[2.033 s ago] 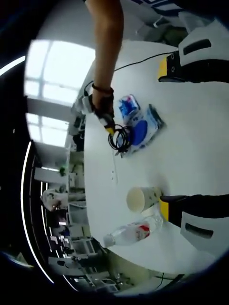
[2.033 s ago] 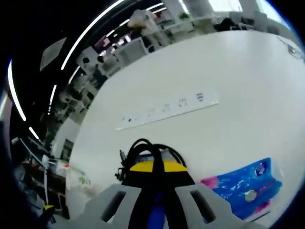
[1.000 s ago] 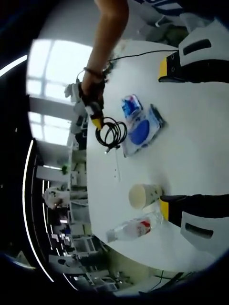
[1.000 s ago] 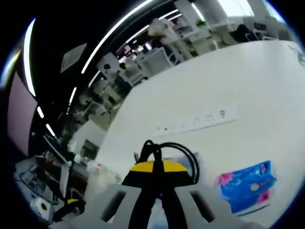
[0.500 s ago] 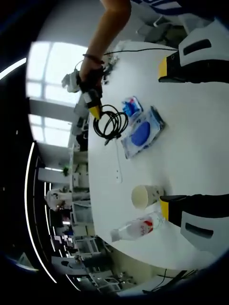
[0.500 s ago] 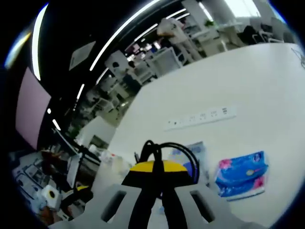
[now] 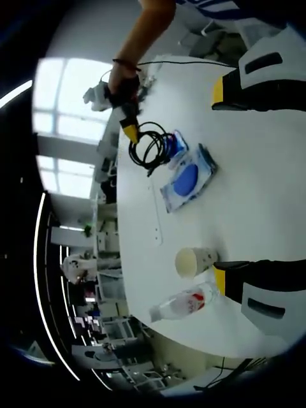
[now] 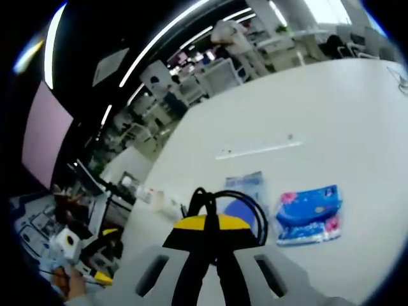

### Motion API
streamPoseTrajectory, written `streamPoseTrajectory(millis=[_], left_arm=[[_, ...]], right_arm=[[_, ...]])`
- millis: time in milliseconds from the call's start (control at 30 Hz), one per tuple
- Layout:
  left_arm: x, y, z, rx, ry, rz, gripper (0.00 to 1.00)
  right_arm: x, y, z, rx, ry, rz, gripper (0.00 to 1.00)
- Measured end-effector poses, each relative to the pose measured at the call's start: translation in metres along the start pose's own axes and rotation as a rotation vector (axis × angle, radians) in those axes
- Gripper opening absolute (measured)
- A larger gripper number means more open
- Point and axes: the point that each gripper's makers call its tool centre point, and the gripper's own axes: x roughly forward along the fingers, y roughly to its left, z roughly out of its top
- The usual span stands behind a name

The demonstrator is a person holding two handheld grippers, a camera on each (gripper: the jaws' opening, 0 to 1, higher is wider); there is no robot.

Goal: Arrange the tabletop items into an orderly group along one side of the table until the central work area is clear of visible clutter.

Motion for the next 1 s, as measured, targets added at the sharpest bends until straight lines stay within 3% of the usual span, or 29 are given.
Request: streamPoseTrajectory(millis=[1000], left_arm=[[-0.008, -0.01, -0.003, 0.018, 0.01, -0.008, 0.97]], right_arm=[[-0.036, -0.031, -0.053, 0.045, 0.079, -0.054, 0.0]])
